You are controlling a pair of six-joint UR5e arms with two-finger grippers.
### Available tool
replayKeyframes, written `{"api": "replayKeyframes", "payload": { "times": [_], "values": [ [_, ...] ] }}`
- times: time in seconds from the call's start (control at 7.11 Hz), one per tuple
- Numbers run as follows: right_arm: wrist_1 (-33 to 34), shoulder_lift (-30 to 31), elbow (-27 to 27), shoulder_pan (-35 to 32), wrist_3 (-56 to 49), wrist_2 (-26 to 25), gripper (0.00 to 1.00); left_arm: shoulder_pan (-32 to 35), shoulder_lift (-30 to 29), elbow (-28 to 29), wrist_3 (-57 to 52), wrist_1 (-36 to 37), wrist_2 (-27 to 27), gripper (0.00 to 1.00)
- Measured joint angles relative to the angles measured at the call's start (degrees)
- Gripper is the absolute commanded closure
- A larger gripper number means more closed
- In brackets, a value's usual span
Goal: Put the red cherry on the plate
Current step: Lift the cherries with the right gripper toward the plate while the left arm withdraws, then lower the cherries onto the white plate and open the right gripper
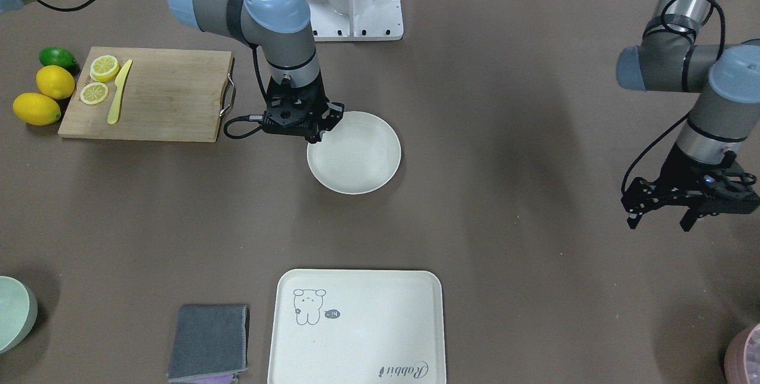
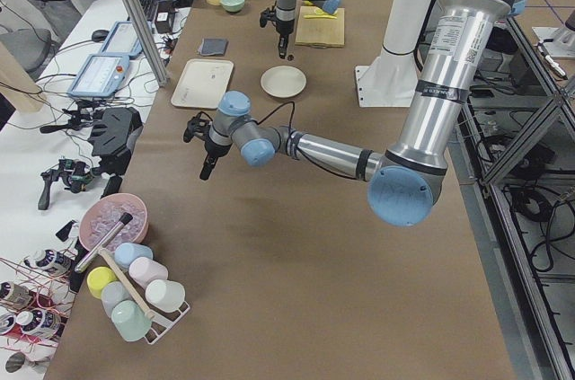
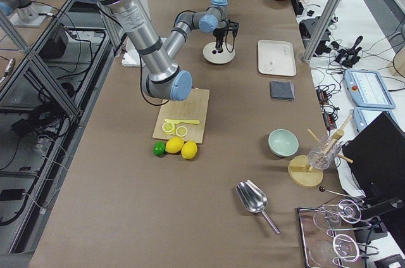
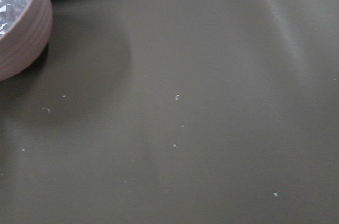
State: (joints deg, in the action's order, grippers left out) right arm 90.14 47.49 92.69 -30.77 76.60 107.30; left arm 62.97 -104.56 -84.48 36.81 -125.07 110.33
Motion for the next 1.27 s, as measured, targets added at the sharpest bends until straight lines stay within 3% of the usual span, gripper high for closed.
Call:
{"api": "replayKeyframes", "payload": {
  "times": [0.28,0.42,0.56,0.98,1.27],
  "values": [
    [-7.19,-1.49,-6.28,2.58,1.09,-2.65,1.0,4.37,1.33,1.72,-4.86,0.4,2.98,0.02],
    [-8.57,-1.85,-7.3,3.59,1.33,-3.56,0.18,5.27,1.63,2.27,-5.96,0.43,3.49,0.02],
    [-9.19,-2.16,-7.7,4.32,1.4,-3.93,0.0,5.6,1.93,2.59,-6.63,0.43,3.7,0.02],
    [-9.25,-2.7,-7.16,4.9,2.01,-4.22,0.0,6.29,4.2,2.5,-7.08,0.22,4.26,0.02],
    [-4.07,-1.65,-1.52,0.96,2.17,-2.79,0.0,9.26,5.48,2.45,-10.13,0.41,8.89,0.02]
  ]
}}
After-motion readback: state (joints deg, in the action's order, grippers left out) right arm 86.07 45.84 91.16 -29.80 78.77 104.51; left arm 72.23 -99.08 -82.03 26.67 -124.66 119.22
